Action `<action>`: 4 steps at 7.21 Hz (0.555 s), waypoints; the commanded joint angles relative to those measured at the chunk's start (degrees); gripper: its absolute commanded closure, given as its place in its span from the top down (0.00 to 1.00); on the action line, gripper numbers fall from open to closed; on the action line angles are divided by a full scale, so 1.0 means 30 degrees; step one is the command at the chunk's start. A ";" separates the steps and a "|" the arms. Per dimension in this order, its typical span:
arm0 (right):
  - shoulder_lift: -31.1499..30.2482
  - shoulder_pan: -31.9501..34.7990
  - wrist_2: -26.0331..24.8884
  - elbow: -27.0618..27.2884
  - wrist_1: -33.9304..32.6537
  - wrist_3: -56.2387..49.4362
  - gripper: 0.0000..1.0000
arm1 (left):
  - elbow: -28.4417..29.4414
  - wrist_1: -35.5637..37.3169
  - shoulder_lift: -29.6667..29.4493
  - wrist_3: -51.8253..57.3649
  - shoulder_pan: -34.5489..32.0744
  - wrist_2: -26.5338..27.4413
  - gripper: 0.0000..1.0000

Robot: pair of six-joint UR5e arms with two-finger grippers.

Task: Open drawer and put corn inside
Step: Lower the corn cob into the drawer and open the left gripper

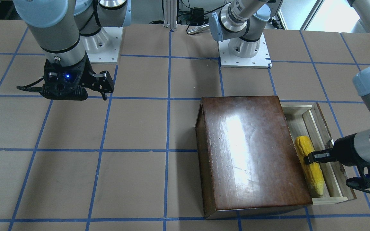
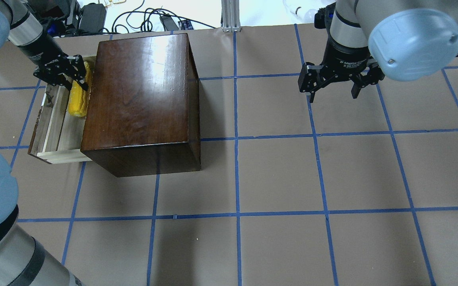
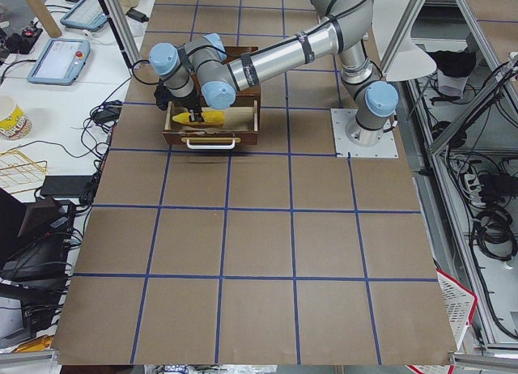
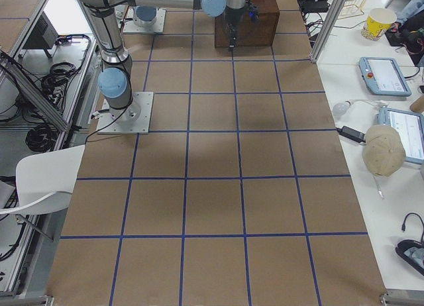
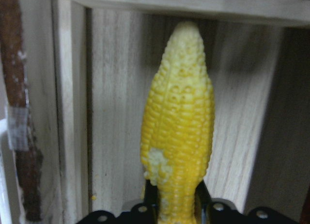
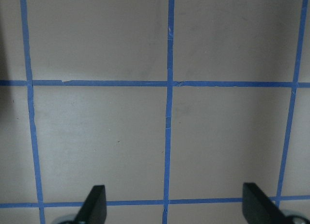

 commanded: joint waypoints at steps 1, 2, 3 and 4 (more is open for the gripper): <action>0.0000 0.0000 0.0000 0.0000 -0.0018 0.0000 1.00 | 0.0021 -0.0002 0.0108 -0.0056 0.0029 0.0162 1.00; 0.0000 0.0000 0.0000 0.0000 0.0011 0.0000 1.00 | 0.0050 -0.0031 0.0457 -0.0056 0.0029 0.0251 1.00; 0.0000 0.0000 0.0000 0.0000 0.0011 0.0000 1.00 | 0.0224 -0.0176 0.0664 -0.0056 0.0029 0.0513 1.00; 0.0000 0.0000 0.0000 0.0000 0.0011 0.0000 1.00 | 0.0284 -0.0149 0.1014 -0.0056 -0.0029 0.0979 1.00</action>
